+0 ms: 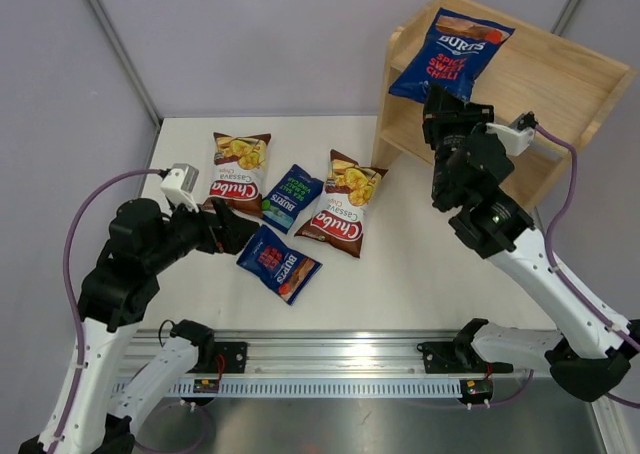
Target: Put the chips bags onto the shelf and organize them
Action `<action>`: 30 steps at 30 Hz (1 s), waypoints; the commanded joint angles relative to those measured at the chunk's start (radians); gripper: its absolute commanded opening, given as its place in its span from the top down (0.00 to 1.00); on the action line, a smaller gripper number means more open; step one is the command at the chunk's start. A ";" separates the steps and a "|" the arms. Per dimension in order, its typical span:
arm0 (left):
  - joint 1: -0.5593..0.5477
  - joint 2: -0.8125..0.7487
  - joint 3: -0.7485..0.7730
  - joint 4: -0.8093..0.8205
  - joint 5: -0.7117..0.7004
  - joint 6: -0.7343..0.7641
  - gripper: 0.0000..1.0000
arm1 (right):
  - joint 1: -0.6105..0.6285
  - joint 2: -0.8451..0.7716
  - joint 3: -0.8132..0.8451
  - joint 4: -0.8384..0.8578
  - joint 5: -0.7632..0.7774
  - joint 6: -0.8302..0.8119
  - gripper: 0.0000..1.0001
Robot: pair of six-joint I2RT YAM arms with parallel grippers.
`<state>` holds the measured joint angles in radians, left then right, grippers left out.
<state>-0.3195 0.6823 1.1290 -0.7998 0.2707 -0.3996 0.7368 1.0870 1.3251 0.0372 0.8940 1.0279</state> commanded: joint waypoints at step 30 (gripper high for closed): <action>-0.001 -0.141 -0.331 0.123 0.053 0.050 0.01 | -0.287 0.488 0.497 -0.479 -0.062 0.600 0.98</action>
<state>-0.3199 0.5678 0.8021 -0.7364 0.3141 -0.3412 0.4717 1.5581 1.7905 -0.4526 0.8242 1.6169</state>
